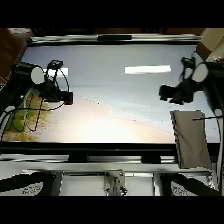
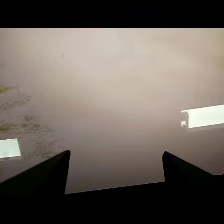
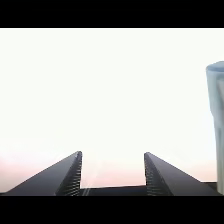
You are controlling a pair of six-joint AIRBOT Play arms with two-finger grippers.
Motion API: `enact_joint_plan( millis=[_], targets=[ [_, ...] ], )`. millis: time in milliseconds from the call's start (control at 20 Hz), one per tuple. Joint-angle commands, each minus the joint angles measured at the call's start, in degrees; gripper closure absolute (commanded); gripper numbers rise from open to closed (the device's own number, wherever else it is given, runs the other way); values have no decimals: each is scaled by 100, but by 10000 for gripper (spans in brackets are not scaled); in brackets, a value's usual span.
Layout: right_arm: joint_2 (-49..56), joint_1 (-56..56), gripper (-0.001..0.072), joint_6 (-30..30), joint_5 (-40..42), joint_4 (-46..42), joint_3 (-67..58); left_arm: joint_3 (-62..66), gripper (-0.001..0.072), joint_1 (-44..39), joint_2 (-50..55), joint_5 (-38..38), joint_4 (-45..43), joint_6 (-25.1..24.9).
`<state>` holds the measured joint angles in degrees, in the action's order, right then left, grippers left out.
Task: Fold the shirts.
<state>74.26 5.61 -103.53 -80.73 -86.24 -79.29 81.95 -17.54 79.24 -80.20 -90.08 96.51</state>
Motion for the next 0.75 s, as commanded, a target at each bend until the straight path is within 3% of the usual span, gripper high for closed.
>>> enact_joint_plan(
  millis=[0,200,700],
  targets=[
    [393,796,211,28,-337,-92,-503,-50,39,-101,46,337,422,107],
    [389,809,211,28,-321,-101,-503,-48,38,-98,-107,415,-15,105],
    [389,809,211,28,-321,-109,-503,-48,34,-98,-81,330,-37,48]
  ],
)
